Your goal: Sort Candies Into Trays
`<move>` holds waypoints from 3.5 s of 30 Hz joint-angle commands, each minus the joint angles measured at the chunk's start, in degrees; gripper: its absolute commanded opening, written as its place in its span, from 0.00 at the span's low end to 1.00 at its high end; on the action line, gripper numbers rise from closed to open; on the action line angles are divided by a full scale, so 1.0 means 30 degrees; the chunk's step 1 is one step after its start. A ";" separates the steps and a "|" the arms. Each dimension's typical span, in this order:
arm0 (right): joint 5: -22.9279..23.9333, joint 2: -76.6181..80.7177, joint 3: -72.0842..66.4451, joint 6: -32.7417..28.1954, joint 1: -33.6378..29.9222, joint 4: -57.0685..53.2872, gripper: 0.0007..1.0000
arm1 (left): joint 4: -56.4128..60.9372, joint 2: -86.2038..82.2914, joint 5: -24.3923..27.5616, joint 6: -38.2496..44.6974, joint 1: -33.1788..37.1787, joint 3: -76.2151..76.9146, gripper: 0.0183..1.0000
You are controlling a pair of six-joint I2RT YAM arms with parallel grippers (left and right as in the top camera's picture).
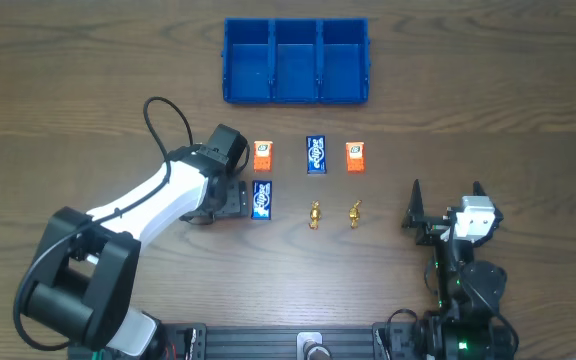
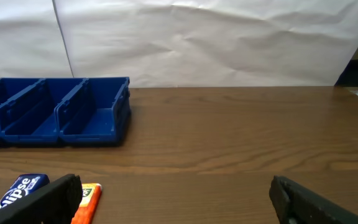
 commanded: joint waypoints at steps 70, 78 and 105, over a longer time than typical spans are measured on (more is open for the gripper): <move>-0.0102 -0.0080 -0.0029 -0.0284 -0.0102 -0.0153 1.00 | -0.1763 0.4969 -0.1333 -0.1821 -0.2244 1.1322 0.81; -0.0102 -0.0080 -0.0029 -0.0291 -0.0102 -0.0153 1.00 | 0.1494 0.5275 -0.0342 -0.2302 -0.2069 0.7461 0.80; -0.0102 -0.0080 -0.0029 -0.0284 -0.0102 -0.0146 1.00 | -0.0546 0.3519 -0.3876 0.0255 -0.1472 1.3777 0.32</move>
